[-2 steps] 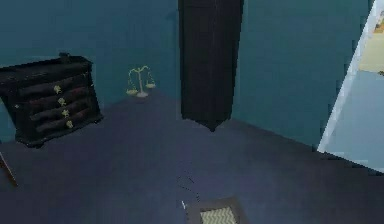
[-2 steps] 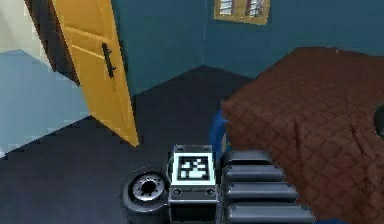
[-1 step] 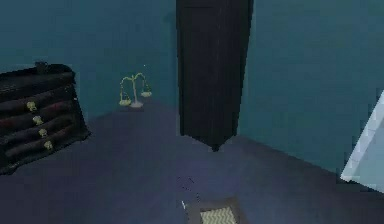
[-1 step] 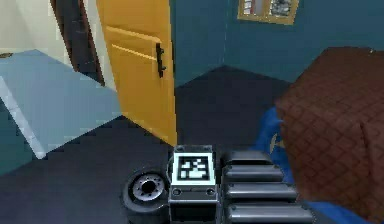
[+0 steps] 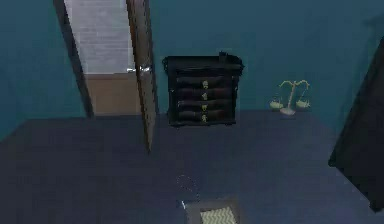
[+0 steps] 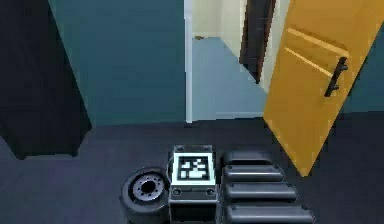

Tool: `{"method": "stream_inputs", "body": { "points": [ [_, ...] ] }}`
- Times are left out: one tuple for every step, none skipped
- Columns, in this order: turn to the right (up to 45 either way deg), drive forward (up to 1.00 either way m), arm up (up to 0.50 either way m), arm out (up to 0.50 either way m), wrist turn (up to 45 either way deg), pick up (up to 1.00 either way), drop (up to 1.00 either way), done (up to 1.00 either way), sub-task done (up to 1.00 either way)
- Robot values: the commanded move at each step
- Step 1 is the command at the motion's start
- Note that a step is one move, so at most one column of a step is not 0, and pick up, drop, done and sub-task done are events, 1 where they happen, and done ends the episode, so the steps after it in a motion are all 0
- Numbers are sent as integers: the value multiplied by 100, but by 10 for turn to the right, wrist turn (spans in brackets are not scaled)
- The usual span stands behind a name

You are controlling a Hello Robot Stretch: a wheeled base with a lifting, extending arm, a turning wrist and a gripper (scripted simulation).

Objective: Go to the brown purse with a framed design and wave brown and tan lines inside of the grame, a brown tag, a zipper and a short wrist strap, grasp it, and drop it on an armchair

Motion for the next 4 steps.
{"method": "stream_inputs", "body": {
  "points": [
    [-270,0,0,0,0,0,0,0,0],
    [0,100,0,0,0,0,0,0,0],
    [-120,0,0,0,0,0,0,0,0],
    [-30,0,0,0,0,0,0,0,0]
  ]
}}
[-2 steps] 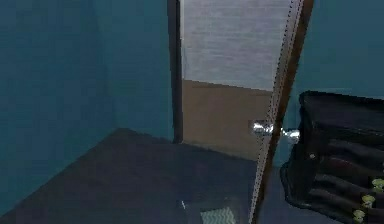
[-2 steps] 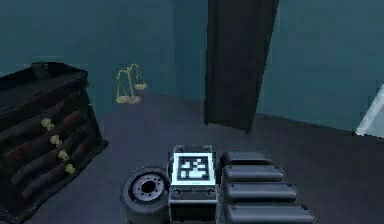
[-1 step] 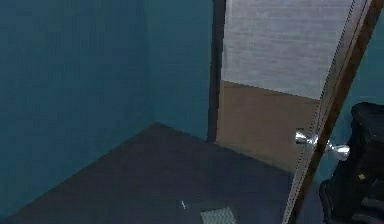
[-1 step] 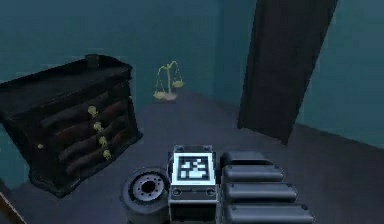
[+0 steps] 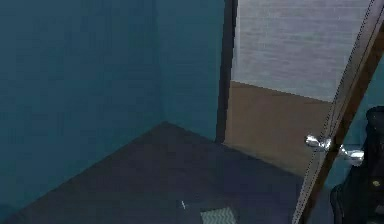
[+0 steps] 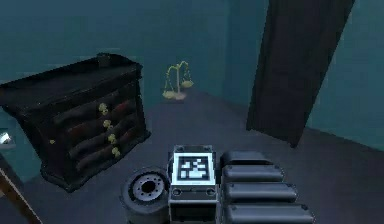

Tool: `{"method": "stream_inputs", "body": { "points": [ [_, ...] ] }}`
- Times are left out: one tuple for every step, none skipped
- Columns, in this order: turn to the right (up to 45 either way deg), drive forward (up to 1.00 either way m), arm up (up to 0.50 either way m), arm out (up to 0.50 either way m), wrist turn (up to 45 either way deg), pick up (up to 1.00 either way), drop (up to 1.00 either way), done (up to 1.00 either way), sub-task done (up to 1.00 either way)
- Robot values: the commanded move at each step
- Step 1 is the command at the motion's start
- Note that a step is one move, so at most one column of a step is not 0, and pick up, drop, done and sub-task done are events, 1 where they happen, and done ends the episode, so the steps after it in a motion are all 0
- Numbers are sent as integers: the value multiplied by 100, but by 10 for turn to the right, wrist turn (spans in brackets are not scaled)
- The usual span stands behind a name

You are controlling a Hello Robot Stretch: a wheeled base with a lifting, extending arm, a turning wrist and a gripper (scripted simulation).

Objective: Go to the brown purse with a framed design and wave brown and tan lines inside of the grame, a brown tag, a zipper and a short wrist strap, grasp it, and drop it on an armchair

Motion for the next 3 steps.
{"method": "stream_inputs", "body": {
  "points": [
    [-90,0,0,0,0,0,0,0,0],
    [0,40,0,0,0,0,0,0,0],
    [0,15,0,0,0,0,0,0,0]
  ]
}}
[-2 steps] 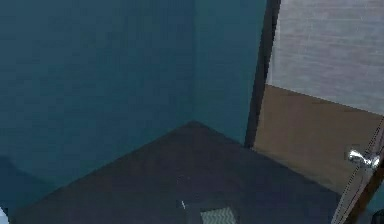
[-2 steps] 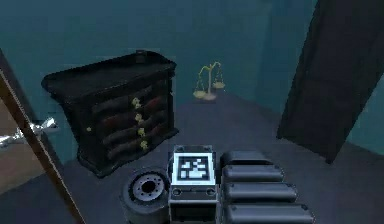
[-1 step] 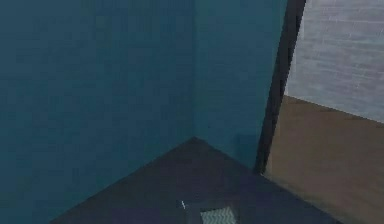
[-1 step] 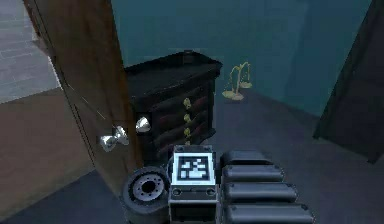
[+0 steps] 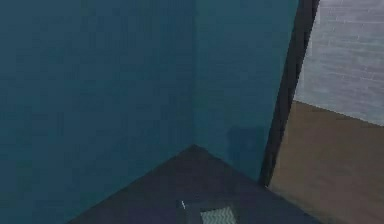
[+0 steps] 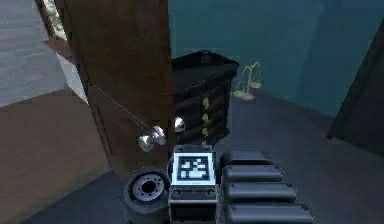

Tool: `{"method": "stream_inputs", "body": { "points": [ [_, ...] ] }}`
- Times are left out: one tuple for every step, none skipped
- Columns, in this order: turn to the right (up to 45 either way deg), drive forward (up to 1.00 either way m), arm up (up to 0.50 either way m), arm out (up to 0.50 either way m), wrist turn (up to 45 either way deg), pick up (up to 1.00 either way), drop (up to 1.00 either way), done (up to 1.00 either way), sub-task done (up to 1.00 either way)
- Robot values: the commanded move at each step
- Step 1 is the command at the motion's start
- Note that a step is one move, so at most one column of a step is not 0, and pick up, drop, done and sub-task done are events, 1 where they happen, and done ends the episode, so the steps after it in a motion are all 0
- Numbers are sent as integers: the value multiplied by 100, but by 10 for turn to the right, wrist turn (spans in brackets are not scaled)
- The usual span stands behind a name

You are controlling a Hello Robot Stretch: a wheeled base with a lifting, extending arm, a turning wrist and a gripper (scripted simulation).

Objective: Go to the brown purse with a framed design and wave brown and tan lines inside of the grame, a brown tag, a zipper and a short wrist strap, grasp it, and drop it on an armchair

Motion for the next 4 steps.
{"method": "stream_inputs", "body": {
  "points": [
    [360,0,0,0,0,0,0,0,0],
    [0,100,0,0,0,0,0,0,0],
    [120,0,0,0,0,0,0,0,0],
    [0,20,0,0,0,0,0,0,0]
  ]
}}
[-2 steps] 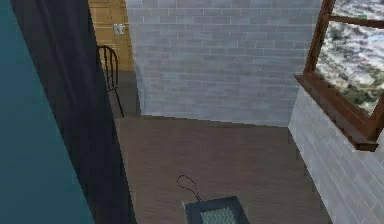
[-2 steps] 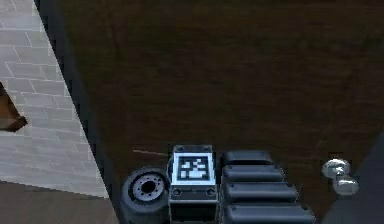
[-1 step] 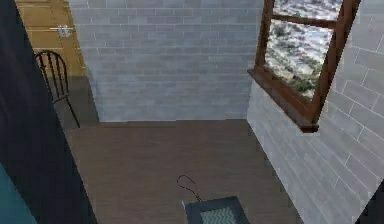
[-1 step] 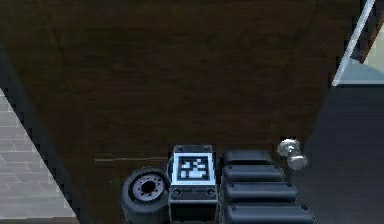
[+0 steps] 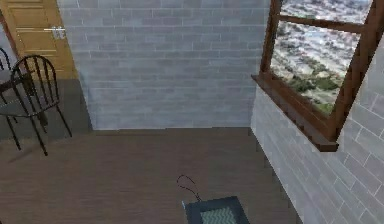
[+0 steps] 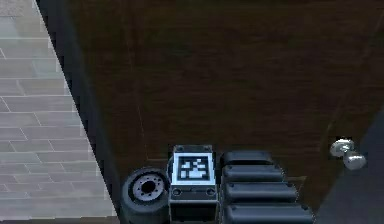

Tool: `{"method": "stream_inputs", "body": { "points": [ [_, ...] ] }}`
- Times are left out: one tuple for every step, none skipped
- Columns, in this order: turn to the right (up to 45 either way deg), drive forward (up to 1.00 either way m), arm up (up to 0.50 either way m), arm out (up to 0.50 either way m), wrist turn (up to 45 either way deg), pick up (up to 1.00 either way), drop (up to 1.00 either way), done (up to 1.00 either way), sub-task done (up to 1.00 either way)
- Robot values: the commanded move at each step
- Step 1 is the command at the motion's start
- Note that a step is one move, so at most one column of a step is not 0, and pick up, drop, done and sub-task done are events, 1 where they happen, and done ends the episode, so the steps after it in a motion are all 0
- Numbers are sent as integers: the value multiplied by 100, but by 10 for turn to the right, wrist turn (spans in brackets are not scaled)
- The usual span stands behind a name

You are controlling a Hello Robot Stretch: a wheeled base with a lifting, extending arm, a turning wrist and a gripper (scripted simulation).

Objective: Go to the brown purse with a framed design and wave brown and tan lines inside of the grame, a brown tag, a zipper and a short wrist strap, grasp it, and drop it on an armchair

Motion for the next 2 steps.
{"method": "stream_inputs", "body": {
  "points": [
    [0,75,0,0,0,0,0,0,0],
    [-450,0,0,0,0,0,0,0,0]
  ]
}}
